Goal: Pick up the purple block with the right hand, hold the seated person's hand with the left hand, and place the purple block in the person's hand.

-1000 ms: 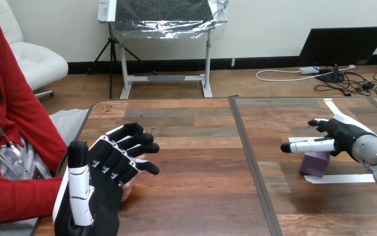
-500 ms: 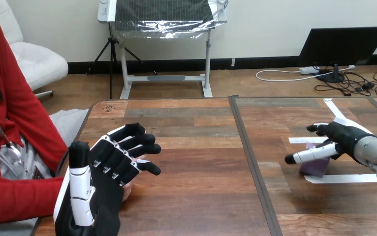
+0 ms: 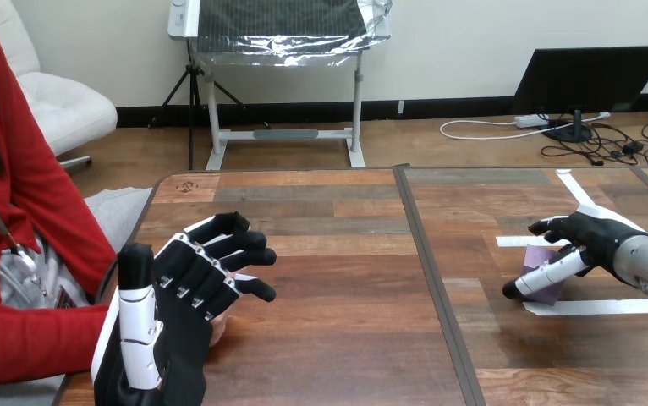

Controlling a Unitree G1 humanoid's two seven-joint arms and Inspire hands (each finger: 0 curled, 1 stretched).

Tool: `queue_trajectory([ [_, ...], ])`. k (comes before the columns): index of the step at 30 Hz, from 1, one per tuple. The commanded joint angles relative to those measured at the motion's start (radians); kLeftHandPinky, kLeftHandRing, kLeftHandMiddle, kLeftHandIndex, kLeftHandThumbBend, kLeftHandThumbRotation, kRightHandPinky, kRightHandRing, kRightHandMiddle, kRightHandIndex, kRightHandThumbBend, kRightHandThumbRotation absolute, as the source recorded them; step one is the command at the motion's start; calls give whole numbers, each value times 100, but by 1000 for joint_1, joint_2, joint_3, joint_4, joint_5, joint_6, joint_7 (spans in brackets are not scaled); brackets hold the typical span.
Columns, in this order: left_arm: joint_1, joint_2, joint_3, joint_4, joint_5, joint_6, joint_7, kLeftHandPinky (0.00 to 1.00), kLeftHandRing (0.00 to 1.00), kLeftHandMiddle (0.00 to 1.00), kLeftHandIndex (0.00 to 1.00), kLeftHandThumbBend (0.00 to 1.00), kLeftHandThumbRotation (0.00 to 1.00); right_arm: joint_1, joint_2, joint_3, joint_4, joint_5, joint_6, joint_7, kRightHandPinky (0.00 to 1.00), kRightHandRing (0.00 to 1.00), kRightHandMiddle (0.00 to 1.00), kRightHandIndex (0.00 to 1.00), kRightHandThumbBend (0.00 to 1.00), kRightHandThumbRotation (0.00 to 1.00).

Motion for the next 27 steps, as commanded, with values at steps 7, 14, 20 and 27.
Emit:
queue_trajectory([
  [7,-32,-32,14,-51,-11,-6,-17,47,63,63,63,67,97,-44,-24,28,-6,-27,-9,-6,79,86,90,90,95,17],
  [14,-32,-31,14,-54,-5,-6,-15,46,63,63,63,67,99,-54,-22,50,-9,-56,4,-19,76,84,88,88,96,17],
  [20,-32,-32,14,-55,5,-10,-9,45,62,63,61,67,99,-56,-20,59,-6,-66,16,-29,75,83,87,87,95,14],
  [27,-30,-36,14,-59,10,-7,-3,44,61,62,60,68,100,-55,-17,59,-7,-68,15,-35,74,82,85,85,94,11],
])
